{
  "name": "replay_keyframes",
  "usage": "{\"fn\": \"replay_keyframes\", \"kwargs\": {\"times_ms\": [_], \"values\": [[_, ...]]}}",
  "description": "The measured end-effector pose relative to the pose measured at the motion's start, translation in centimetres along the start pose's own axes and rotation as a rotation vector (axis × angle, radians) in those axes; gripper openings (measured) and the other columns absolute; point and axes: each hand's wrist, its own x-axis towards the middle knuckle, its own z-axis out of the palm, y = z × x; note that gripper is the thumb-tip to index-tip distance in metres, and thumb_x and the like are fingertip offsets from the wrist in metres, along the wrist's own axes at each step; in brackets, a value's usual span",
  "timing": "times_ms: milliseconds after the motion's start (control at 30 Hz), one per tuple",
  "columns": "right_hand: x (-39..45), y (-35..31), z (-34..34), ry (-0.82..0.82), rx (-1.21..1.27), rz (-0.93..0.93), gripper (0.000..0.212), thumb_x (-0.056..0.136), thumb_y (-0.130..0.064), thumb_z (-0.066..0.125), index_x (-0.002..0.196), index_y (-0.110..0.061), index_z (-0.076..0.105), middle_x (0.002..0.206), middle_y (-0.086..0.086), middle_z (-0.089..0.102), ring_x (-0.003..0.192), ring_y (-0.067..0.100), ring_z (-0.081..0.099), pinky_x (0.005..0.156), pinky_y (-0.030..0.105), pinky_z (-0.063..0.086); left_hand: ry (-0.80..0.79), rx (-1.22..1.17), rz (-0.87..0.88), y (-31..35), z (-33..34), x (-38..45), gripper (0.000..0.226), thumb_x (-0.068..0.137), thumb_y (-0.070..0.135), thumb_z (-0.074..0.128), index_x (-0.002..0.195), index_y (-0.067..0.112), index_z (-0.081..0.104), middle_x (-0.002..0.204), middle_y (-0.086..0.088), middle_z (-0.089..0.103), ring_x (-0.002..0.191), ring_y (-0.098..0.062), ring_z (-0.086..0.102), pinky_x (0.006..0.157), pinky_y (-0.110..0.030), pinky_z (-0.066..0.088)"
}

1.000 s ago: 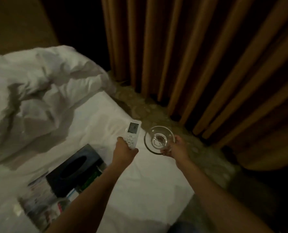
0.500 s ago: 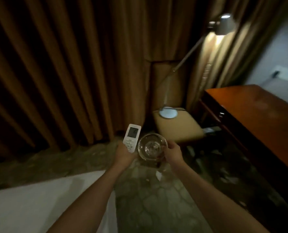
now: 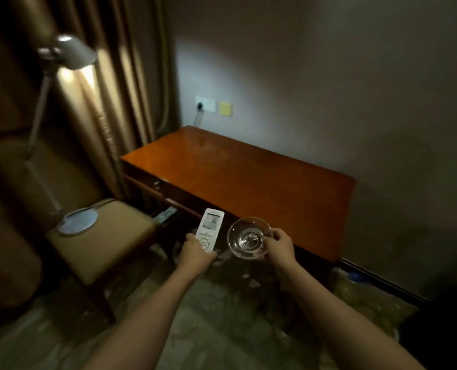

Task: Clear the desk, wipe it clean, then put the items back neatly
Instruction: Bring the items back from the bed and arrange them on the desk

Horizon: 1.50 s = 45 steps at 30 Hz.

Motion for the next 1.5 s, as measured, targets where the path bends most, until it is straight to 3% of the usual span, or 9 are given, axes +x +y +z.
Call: {"fn": "replay_keyframes", "kwargs": {"times_ms": [100,267,433,633,733,900,1200,1333,1500], "values": [[2.3,0.1,-6.0,0.118,0.067,0.035,0.019,0.095,0.0,0.045,0.11,-0.007,0.054,0.101,0.01,0.059,0.069,0.018,0.063,0.049,0.022,0.048,-0.121,0.041,0.09,4.5,5.4,2.2,0.061,0.079,0.016,0.074,0.124,0.005,0.033,0.127,-0.014,0.051,0.114,-0.031,0.054,0.078,-0.028,0.051],[7.0,1.4,-12.5,0.292,0.162,0.142,0.015,0.094,0.0,0.047,0.106,-0.008,0.054,0.097,0.01,0.058,0.066,0.017,0.06,0.039,0.017,0.044,-0.263,0.115,0.201,10.0,12.7,6.1,0.06,0.078,0.014,0.075,0.122,0.01,0.034,0.125,-0.013,0.047,0.111,-0.031,0.055,0.08,-0.04,0.058],[13.6,2.7,-16.1,0.414,0.222,0.206,0.008,0.093,-0.006,0.053,0.096,-0.011,0.058,0.1,0.012,0.062,0.079,0.023,0.063,0.052,0.026,0.05,-0.361,0.135,0.203,13.6,18.8,12.2,0.064,0.074,0.012,0.078,0.123,0.006,0.037,0.124,-0.014,0.046,0.107,-0.03,0.056,0.081,-0.039,0.057],[26.2,2.2,-18.8,0.548,0.326,0.248,0.013,0.092,-0.001,0.051,0.092,-0.011,0.058,0.097,0.016,0.064,0.076,0.027,0.062,0.05,0.029,0.049,-0.438,0.29,0.258,19.2,26.4,23.9,0.058,0.076,0.012,0.075,0.12,0.009,0.037,0.122,-0.011,0.045,0.105,-0.026,0.056,0.077,-0.034,0.058],[32.7,1.0,-19.6,0.591,0.371,0.305,0.013,0.093,-0.001,0.05,0.099,-0.008,0.059,0.099,0.016,0.064,0.082,0.034,0.065,0.056,0.035,0.054,-0.48,0.43,0.316,22.8,29.6,30.1,0.061,0.076,0.017,0.076,0.124,0.01,0.037,0.125,-0.008,0.042,0.112,-0.023,0.05,0.086,-0.031,0.054],[41.2,-1.2,-21.1,0.637,0.409,0.352,0.016,0.096,-0.002,0.046,0.106,-0.008,0.056,0.101,0.016,0.063,0.075,0.025,0.061,0.05,0.028,0.051,-0.529,0.687,0.519,28.1,32.8,38.7,0.061,0.08,0.027,0.071,0.128,0.015,0.036,0.127,-0.005,0.04,0.114,-0.016,0.041,0.097,-0.028,0.045],[49.3,-1.3,-23.8,0.721,0.555,0.459,0.019,0.097,0.001,0.042,0.092,-0.012,0.055,0.085,0.01,0.063,0.061,0.021,0.064,0.055,0.033,0.054,-0.703,0.909,0.759,31.3,38.4,46.1,0.057,0.087,0.028,0.059,0.136,0.02,0.032,0.128,-0.002,0.038,0.118,-0.017,0.035,0.101,-0.028,0.031],[51.9,-0.2,-24.6,0.741,0.585,0.507,0.016,0.097,0.001,0.041,0.097,-0.008,0.055,0.094,0.013,0.062,0.081,0.03,0.063,0.061,0.037,0.054,-0.773,0.954,0.83,32.2,40.8,48.0,0.057,0.086,0.025,0.059,0.135,0.02,0.032,0.129,-0.002,0.037,0.119,-0.017,0.032,0.104,-0.03,0.028],[53.1,1.3,-24.7,0.757,0.535,0.557,0.017,0.096,0.002,0.042,0.102,-0.005,0.056,0.095,0.015,0.061,0.079,0.029,0.061,0.061,0.037,0.055,-0.883,0.963,0.851,30.9,42.3,48.8,0.062,0.085,0.029,0.062,0.138,0.02,0.031,0.127,-0.001,0.036,0.118,-0.016,0.029,0.104,-0.03,0.029]]}}
